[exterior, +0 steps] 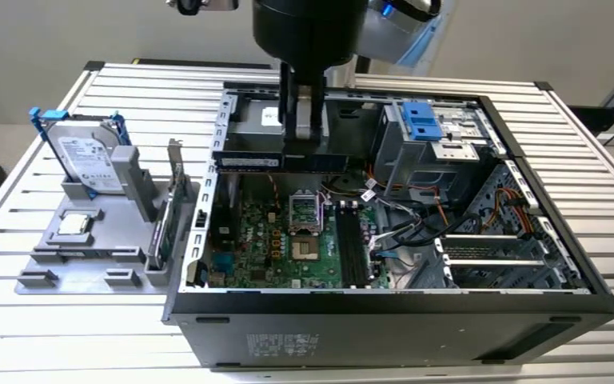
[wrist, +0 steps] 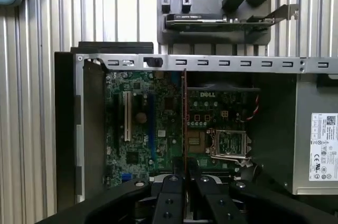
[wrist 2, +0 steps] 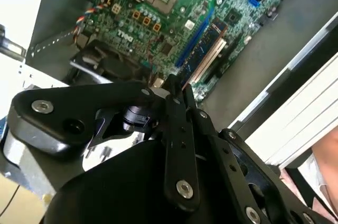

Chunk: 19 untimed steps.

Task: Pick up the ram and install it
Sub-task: 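Pick up the ram and move it above insertion slot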

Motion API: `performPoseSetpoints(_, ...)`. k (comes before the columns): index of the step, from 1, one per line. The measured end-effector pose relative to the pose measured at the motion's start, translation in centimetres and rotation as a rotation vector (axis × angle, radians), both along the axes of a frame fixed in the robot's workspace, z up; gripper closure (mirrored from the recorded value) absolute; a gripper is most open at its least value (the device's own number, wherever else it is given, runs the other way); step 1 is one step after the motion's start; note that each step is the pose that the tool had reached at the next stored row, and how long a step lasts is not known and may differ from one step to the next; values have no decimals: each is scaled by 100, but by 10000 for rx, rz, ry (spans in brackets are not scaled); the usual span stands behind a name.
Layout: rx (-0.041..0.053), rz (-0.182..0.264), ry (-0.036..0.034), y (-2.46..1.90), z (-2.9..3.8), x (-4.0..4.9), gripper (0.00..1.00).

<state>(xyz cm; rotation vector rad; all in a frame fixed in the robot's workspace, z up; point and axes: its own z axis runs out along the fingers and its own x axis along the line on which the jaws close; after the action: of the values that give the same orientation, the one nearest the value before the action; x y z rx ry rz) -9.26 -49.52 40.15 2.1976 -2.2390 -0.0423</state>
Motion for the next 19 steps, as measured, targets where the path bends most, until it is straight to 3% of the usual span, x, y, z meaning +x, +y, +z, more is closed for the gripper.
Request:
performPoseSetpoints(10, 89, 1, 7, 51, 0, 458, 100)
performPoseSetpoints(19, 107, 0, 16, 79, 0, 867, 100)
